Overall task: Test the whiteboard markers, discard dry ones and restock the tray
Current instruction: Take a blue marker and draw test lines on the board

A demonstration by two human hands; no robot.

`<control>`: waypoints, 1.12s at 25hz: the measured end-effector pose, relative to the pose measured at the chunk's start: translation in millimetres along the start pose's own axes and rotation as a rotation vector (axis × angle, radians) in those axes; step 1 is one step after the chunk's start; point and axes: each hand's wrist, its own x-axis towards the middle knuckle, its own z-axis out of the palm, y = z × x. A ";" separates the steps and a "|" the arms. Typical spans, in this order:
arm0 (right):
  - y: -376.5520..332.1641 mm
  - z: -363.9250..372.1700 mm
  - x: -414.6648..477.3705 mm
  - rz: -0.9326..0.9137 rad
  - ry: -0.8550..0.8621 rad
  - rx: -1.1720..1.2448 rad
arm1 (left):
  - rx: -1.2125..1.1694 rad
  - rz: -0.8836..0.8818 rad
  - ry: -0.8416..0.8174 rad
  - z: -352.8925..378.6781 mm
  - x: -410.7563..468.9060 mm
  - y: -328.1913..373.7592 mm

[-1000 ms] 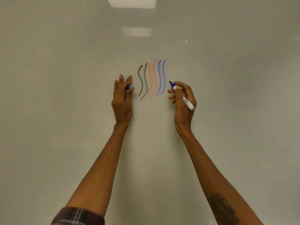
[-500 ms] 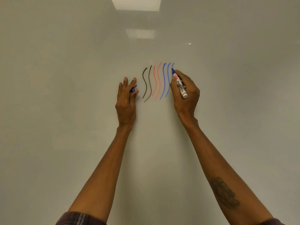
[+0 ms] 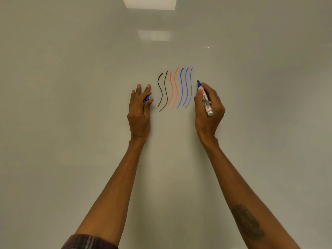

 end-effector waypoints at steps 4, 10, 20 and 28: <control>1.7 8.4 28.4 -0.076 -0.055 -0.068 | 0.006 0.010 0.000 0.4 -0.1 -0.7; 17.8 -24.7 -50.3 -0.054 -0.085 -0.169 | 0.005 -0.018 -0.010 -0.9 -0.6 1.1; 2.8 -32.6 -113.1 0.651 -0.365 0.536 | -0.122 -0.253 0.100 -21.9 -66.5 15.4; -0.9 -32.8 -189.5 0.960 -0.506 0.679 | -0.371 -0.779 0.277 -55.4 -146.4 27.5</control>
